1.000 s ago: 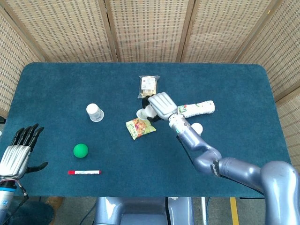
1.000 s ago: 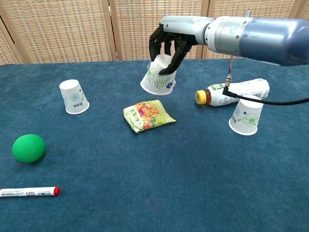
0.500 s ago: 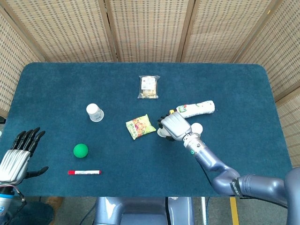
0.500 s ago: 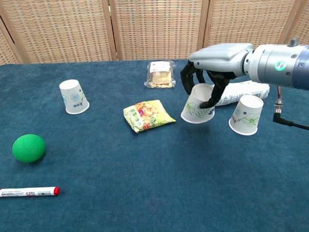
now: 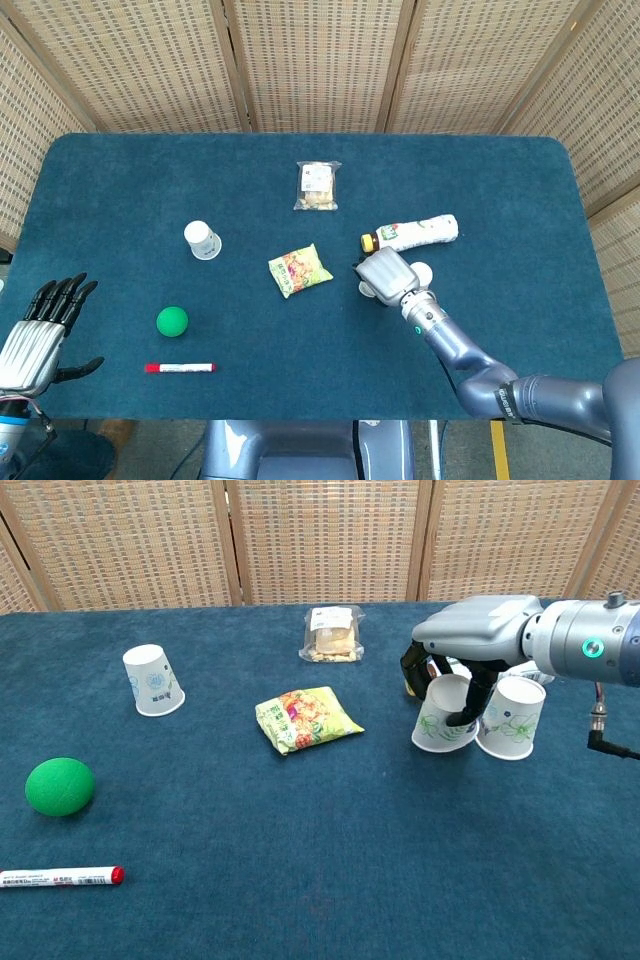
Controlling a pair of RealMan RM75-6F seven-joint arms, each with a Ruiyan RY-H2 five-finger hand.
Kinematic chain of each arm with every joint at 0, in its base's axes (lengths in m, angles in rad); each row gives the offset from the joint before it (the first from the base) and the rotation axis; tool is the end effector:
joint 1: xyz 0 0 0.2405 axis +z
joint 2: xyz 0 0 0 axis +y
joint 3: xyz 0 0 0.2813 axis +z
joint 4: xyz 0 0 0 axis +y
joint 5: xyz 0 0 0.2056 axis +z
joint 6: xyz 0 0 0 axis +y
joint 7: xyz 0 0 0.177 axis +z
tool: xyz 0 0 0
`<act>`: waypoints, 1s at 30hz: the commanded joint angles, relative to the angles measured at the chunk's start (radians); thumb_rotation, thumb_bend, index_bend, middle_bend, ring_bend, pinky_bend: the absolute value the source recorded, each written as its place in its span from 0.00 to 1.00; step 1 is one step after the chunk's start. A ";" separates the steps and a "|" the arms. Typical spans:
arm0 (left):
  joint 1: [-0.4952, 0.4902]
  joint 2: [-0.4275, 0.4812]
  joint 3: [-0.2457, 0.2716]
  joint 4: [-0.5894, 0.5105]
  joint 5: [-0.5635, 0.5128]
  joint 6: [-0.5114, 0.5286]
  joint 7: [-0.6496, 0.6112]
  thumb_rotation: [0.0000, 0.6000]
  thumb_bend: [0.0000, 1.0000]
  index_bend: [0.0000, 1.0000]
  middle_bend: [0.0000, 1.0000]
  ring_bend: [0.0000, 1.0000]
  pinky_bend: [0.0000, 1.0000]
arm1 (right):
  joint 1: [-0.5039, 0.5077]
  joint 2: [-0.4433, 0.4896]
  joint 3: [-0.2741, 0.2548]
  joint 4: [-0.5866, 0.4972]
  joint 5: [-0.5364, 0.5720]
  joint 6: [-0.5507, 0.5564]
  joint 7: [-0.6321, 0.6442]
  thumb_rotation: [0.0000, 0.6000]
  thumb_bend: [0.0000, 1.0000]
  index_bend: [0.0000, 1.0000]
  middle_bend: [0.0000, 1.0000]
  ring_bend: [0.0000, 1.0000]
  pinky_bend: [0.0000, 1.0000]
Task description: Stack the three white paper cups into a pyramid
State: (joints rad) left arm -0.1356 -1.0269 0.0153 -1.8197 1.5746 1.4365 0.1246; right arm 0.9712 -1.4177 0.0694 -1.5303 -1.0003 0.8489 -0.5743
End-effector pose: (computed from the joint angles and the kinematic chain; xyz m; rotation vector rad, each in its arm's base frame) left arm -0.2820 0.2121 0.1642 -1.5563 -0.9078 -0.9073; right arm -0.1205 -0.4132 -0.0109 2.1251 -0.5798 0.6761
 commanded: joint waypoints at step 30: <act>-0.042 -0.032 -0.054 0.045 -0.052 -0.039 0.015 1.00 0.00 0.00 0.00 0.00 0.00 | -0.250 0.326 -0.039 -0.240 -0.352 0.378 0.220 1.00 0.00 0.04 0.01 0.00 0.00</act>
State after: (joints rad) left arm -0.1649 -1.0520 -0.0255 -1.7870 1.5331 1.4065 0.1398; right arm 0.8246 -1.1386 0.0629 -1.8174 -1.2272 1.1011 -0.4714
